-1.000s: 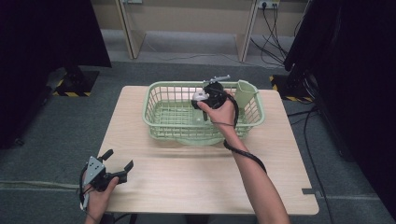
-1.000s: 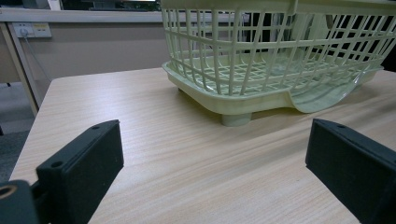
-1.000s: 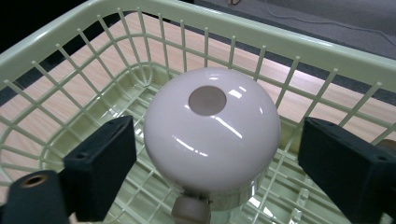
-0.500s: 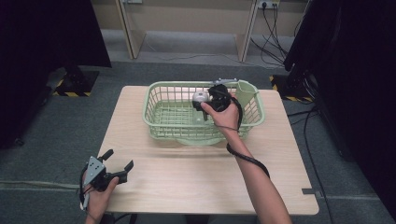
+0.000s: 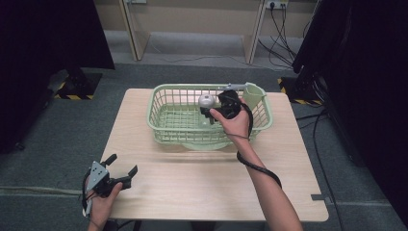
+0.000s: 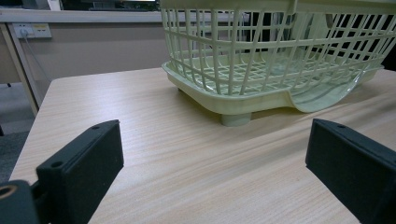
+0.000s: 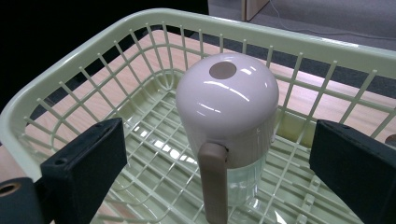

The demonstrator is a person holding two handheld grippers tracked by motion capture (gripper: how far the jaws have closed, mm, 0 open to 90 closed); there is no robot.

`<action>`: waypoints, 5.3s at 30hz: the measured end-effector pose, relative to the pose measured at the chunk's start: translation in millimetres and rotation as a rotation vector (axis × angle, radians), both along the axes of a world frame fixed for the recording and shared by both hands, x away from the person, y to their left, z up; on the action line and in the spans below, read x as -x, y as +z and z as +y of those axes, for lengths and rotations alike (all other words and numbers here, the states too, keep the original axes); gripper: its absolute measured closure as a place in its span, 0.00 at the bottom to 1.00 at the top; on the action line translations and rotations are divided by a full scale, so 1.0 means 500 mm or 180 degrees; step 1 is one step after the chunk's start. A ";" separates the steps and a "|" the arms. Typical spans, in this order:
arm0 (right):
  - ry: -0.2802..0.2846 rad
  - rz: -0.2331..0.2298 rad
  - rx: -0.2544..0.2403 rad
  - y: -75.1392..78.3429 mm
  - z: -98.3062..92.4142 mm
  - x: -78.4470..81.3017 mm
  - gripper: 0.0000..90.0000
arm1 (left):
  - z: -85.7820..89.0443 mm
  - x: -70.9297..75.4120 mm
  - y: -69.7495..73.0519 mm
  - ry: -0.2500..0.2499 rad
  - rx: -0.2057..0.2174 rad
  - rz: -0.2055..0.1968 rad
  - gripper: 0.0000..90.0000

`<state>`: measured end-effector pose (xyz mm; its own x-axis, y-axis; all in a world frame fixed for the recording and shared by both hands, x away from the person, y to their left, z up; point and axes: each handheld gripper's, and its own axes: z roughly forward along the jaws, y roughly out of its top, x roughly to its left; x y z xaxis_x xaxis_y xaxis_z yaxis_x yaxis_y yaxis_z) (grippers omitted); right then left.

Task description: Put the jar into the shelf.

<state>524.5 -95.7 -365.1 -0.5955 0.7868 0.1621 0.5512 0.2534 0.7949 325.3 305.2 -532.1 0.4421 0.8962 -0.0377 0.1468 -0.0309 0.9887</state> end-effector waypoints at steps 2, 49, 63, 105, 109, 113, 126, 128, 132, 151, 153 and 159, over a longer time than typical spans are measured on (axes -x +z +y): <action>0.0003 -0.0009 -0.0011 0.001 -0.002 0.005 0.05 | 0.000 0.000 0.000 0.0001 0.0000 0.0000 0.04; 0.0045 -0.0202 -0.0090 -0.022 -0.067 0.105 0.05 | -0.001 0.000 0.000 0.0012 -0.0022 0.0001 0.04; 0.0045 -0.0268 -0.0104 -0.035 -0.086 0.140 0.05 | -0.001 0.000 0.000 0.0016 -0.0022 0.0001 0.04; -0.0055 -0.0340 -0.0042 -0.086 -0.178 0.241 0.05 | -0.002 0.001 0.000 0.0022 -0.0024 -0.0007 0.04; -0.0099 -0.0327 -0.0029 -0.093 -0.193 0.249 0.05 | -0.003 0.001 0.000 0.0024 -0.0028 -0.0007 0.04; -0.0137 -0.0321 -0.0040 -0.098 -0.207 0.256 0.05 | -0.003 0.001 0.000 0.0027 -0.0028 -0.0010 0.04; -0.0258 -0.0263 -0.0078 -0.120 -0.249 0.271 0.05 | -0.003 0.001 0.000 0.0027 -0.0026 -0.0009 0.04; -0.0272 -0.0268 -0.0084 -0.123 -0.255 0.274 0.05 | -0.002 0.001 0.000 0.0027 -0.0035 -0.0007 0.04; -0.0322 -0.0246 -0.0113 -0.131 -0.269 0.279 0.05 | -0.003 0.001 0.000 0.0030 -0.0028 -0.0010 0.04; -0.0630 -0.0239 -0.0212 -0.163 -0.348 0.302 0.05 | -0.002 0.000 0.000 0.0033 -0.0036 -0.0002 0.04; -0.0665 -0.0228 -0.0210 -0.171 -0.358 0.305 0.05 | -0.002 0.000 0.000 0.0035 -0.0034 -0.0003 0.04; -0.0744 -0.0208 -0.0205 -0.188 -0.377 0.310 0.05 | -0.003 0.000 0.000 0.0036 -0.0025 -0.0005 0.04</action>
<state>369.8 -284.2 -459.0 -0.4096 0.8936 0.1835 0.5358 0.0728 0.8412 325.1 303.8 -532.1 0.4320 0.9014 -0.0298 0.1456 -0.0371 0.9886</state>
